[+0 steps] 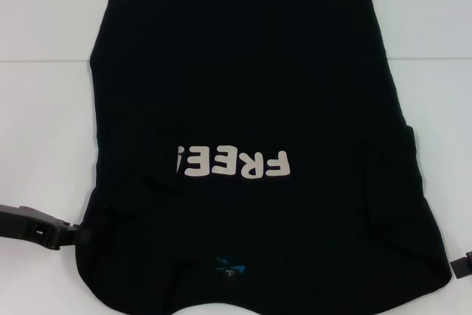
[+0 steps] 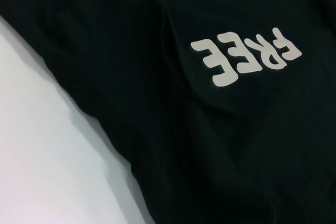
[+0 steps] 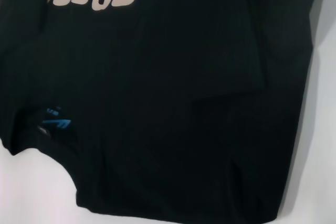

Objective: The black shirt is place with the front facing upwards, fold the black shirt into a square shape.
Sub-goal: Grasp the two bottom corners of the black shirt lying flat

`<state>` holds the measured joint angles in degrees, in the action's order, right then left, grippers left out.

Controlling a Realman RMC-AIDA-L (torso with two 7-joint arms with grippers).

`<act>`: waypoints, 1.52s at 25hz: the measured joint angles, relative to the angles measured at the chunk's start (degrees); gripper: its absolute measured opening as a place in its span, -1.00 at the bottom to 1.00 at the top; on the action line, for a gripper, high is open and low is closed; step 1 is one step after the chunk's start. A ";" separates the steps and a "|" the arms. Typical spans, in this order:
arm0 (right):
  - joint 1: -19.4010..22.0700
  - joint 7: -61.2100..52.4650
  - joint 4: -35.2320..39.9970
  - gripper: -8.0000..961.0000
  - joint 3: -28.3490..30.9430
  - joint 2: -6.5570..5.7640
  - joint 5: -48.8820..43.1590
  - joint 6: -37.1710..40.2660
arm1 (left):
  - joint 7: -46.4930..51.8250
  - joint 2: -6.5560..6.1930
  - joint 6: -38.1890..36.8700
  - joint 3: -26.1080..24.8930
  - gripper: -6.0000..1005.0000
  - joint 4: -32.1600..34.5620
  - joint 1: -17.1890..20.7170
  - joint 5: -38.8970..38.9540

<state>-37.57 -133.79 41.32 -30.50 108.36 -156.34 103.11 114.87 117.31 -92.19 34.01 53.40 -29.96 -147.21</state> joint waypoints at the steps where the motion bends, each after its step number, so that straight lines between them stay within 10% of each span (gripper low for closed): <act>1: -0.08 0.00 -0.48 0.53 -0.20 0.04 -0.07 -0.52 | 0.00 -0.01 0.00 0.00 -0.94 -0.02 -0.01 0.00; 38: -2.77 -0.81 -4.29 0.53 -5.88 3.32 0.12 -8.42 | -0.09 0.08 0.18 0.16 -0.94 -0.14 -0.02 0.00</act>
<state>-40.34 -134.60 37.03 -36.39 111.68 -156.21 94.69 114.78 117.38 -92.01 34.17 53.26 -29.97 -147.21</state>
